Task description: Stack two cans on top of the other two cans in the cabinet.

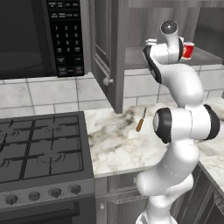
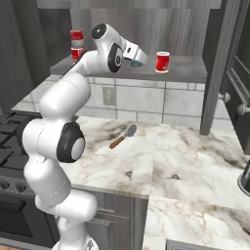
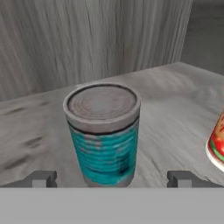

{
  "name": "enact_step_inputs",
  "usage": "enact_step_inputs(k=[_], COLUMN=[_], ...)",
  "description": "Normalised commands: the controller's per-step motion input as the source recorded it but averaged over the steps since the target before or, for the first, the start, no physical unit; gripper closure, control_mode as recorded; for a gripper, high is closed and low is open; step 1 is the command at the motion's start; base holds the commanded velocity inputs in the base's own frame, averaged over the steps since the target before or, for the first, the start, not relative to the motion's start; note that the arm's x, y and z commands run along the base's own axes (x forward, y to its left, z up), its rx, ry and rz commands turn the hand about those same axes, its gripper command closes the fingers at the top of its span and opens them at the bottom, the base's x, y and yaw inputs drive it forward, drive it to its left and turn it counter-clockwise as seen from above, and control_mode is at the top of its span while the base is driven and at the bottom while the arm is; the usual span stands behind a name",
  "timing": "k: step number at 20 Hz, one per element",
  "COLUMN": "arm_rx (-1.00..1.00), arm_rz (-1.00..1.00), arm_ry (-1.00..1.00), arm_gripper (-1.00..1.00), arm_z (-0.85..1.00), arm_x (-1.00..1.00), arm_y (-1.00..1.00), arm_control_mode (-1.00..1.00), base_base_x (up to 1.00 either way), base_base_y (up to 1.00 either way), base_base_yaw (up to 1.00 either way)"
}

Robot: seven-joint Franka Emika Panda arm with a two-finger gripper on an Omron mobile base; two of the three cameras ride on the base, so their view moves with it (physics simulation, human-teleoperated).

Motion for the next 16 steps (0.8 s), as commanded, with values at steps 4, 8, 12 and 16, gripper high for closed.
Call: enact_step_inputs(k=[4, 8, 12, 16], arm_rx=[0.03, 0.01, 0.01, 0.0], arm_rz=[0.03, 0.02, 0.02, 0.03], arm_ry=[0.0, 0.0, 0.0, 0.0], arm_gripper=[-1.0, -1.0, -1.0, -1.0], arm_z=[-0.01, 0.0, 0.0, -0.01], arm_x=[0.15, 0.17, 0.18, 0.21], arm_y=[-0.04, -0.04, -0.04, -0.04], arm_control_mode=[-1.0, -1.0, -1.0, -1.0], base_base_x=[0.0, 0.0, 0.0, 0.0], base_base_y=[0.0, 0.0, 0.0, 0.0], base_base_yaw=[0.0, 0.0, 0.0, 0.0])
